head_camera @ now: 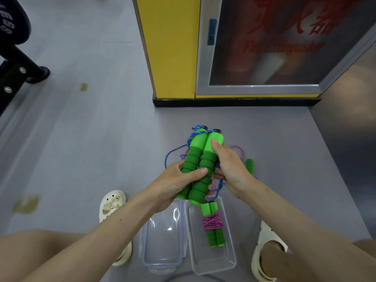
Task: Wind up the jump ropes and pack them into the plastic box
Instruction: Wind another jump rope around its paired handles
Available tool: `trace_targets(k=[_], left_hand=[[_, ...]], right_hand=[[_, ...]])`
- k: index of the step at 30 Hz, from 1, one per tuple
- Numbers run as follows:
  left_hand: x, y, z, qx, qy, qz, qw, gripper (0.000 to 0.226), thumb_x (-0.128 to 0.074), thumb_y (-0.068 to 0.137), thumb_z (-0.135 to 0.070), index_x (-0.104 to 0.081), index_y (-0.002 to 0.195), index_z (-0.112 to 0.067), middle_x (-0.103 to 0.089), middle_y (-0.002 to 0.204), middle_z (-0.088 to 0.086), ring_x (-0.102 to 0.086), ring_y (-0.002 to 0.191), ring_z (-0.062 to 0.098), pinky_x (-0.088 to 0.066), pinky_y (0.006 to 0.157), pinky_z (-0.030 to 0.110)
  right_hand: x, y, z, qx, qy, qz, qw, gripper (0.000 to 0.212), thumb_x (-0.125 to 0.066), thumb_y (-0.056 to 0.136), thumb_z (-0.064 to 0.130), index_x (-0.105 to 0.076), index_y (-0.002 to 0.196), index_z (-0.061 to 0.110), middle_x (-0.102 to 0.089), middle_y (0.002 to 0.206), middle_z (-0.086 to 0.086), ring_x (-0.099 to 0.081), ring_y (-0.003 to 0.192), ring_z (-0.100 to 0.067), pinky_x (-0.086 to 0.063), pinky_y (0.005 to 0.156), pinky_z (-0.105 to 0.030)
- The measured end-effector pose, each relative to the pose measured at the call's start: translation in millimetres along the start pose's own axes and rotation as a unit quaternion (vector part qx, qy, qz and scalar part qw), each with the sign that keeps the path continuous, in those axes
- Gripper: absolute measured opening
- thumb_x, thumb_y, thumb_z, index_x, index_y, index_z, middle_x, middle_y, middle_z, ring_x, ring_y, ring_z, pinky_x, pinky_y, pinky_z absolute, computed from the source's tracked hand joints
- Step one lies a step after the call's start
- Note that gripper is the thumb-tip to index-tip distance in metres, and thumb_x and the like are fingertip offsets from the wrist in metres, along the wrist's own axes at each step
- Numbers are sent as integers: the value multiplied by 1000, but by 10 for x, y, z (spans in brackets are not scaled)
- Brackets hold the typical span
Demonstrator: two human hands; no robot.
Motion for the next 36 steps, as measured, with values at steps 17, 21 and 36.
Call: trace_targets(k=[17, 21, 36], left_hand=[[179, 43, -102, -95, 64, -137, 984, 28, -72, 78, 2, -63, 92, -21, -71, 77, -2, -67, 72, 17, -54, 67, 28], [318, 40, -148, -117, 162, -209, 957, 25, -75, 77, -7, -61, 90, -23, -70, 81, 1, -67, 78, 22, -57, 70, 35], [106, -90, -326, -270, 711, -357, 542, 59, -70, 46, 6, -68, 103, -10, -54, 62, 8, -51, 50, 27, -25, 40, 24]], right_hand=[[154, 45, 28, -13, -171, 41, 984, 17, -60, 92, 21, -63, 84, 7, -53, 61, -3, -42, 42, -5, -38, 47, -15], [229, 71, -19, -17, -217, 14, 976, 9, -65, 88, 11, -66, 94, 5, -54, 59, -4, -45, 39, -2, -39, 44, -14], [-64, -35, 52, -28, -73, 80, 994, 30, -53, 95, 21, -57, 74, 1, -47, 58, -7, -26, 36, -6, -26, 41, -19]])
Point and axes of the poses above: each hand's wrist, its own y-axis towards the middle knuckle, its own x-axis out of the back of the hand, z = x × y, the point moved 5 cm from there along y, towards the middle knuckle
